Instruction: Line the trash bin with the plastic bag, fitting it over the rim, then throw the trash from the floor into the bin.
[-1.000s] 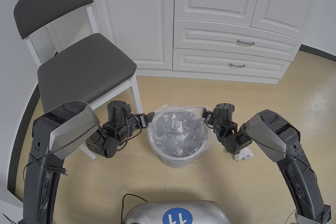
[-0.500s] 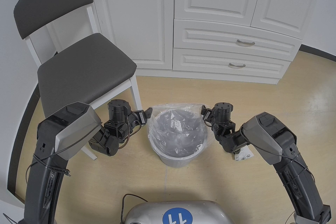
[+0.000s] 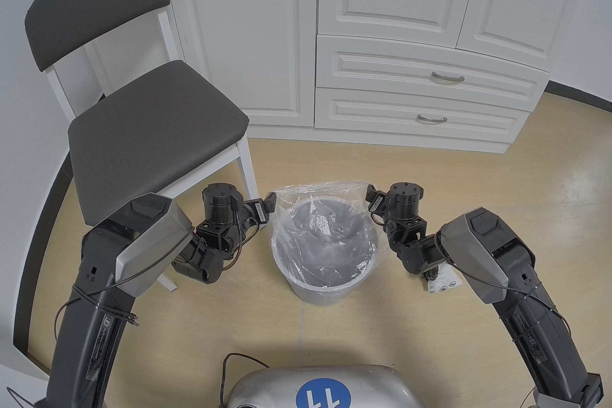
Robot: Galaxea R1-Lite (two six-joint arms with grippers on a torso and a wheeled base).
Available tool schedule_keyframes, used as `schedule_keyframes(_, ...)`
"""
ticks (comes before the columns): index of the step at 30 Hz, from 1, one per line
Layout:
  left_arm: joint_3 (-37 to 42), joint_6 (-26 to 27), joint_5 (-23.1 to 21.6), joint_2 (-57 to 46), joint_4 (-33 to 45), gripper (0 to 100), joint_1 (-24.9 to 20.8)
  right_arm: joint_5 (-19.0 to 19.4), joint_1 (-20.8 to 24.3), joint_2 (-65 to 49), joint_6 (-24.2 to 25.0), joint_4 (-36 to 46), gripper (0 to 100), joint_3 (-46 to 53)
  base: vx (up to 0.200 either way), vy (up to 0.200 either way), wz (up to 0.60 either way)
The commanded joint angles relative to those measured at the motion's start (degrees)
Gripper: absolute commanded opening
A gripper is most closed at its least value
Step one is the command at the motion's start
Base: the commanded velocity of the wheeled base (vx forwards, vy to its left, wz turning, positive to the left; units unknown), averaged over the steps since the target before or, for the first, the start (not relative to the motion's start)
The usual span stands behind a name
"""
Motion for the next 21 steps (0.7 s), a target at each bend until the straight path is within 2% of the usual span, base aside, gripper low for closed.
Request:
schedule_keyframes(1, -0.4, -0.03, 0.01, 1.19, 0.62, 100, 0.14, 0.03, 0.03, 1.03, -0.19, 0.73, 100, -0.51, 0.0, 0.0, 0.0)
schedule_keyframes(16, -3.74, 0.14, 0.54, 2.95, 5.1, 100, 1.28, 0.47, -0.85, 1.29, -0.02, 3.98, 100, -2.53, 0.0, 0.0, 0.0)
schedule_keyframes(21, -4.62, 0.05, 0.63, 2.95, 6.69, 100, 1.46, 0.65, -1.73, 0.24, 2.27, 8.11, 100, -4.2, 0.0, 0.0, 0.0)
